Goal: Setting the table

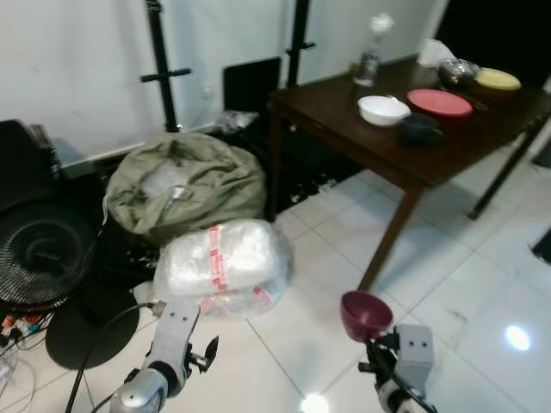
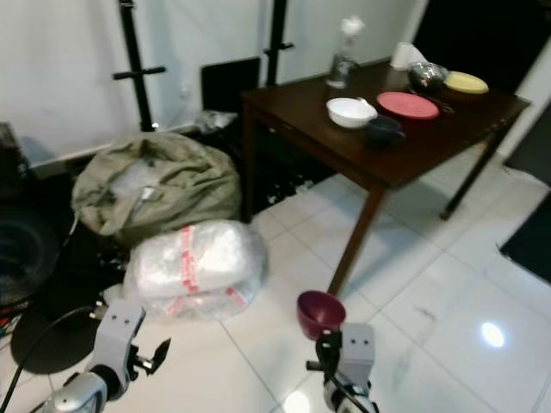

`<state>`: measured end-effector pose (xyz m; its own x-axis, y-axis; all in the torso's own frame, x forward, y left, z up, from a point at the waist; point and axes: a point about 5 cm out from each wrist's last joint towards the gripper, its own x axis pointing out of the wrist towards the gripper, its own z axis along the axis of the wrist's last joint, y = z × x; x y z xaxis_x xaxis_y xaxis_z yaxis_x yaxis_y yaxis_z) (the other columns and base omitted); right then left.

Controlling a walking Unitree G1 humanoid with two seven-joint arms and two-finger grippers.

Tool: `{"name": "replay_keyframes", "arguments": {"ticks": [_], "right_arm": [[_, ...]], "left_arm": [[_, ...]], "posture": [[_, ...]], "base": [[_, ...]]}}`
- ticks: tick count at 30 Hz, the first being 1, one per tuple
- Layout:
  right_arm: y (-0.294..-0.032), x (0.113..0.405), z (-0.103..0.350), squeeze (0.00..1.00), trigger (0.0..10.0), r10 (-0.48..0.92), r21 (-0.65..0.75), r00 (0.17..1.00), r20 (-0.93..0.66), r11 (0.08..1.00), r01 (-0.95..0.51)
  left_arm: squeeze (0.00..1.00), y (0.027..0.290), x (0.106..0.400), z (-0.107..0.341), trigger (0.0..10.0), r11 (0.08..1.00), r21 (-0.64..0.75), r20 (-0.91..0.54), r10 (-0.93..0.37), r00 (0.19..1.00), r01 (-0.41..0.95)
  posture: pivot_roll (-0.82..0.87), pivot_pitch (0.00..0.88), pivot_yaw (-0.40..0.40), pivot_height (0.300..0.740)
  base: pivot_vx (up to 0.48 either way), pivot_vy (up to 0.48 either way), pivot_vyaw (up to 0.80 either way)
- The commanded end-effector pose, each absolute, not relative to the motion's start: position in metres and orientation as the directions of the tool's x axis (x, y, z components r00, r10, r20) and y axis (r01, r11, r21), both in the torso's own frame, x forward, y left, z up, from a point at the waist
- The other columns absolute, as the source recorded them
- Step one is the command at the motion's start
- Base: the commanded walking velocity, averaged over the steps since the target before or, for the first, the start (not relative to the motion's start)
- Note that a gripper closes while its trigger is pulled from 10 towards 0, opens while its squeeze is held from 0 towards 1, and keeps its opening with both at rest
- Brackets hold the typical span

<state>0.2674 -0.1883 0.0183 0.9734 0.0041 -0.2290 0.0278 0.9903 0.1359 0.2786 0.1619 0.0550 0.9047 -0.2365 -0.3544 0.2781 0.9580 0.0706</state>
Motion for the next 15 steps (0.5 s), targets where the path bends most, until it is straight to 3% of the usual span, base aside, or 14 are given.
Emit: {"name": "replay_keyframes", "arguments": {"ticks": [1, 15], "right_arm": [[-0.1924, 0.2664, 0.017, 0.0, 10.0, -0.006, 0.128, 0.972, -0.237, 0.991, 0.037], [-0.1915, 0.2683, 0.017, 0.0, 10.0, -0.004, 0.13, 0.972, -0.234, 0.991, 0.036]], "left_arm": [[0.0, 0.1608, 0.2756, 0.0539, 10.0, 0.954, 0.05, -0.362, -0.258, 0.896, 0.295], [0.0, 0.1628, 0.2802, 0.0613, 10.0, 0.953, -0.023, -0.314, -0.293, 0.903, 0.301]], "posture": [[0.04, 0.082, 0.052, 0.74], [0.05, 0.052, 0.059, 0.74]], "base": [[0.0, 0.0, -0.75], [0.0, 0.0, -0.75]]}}
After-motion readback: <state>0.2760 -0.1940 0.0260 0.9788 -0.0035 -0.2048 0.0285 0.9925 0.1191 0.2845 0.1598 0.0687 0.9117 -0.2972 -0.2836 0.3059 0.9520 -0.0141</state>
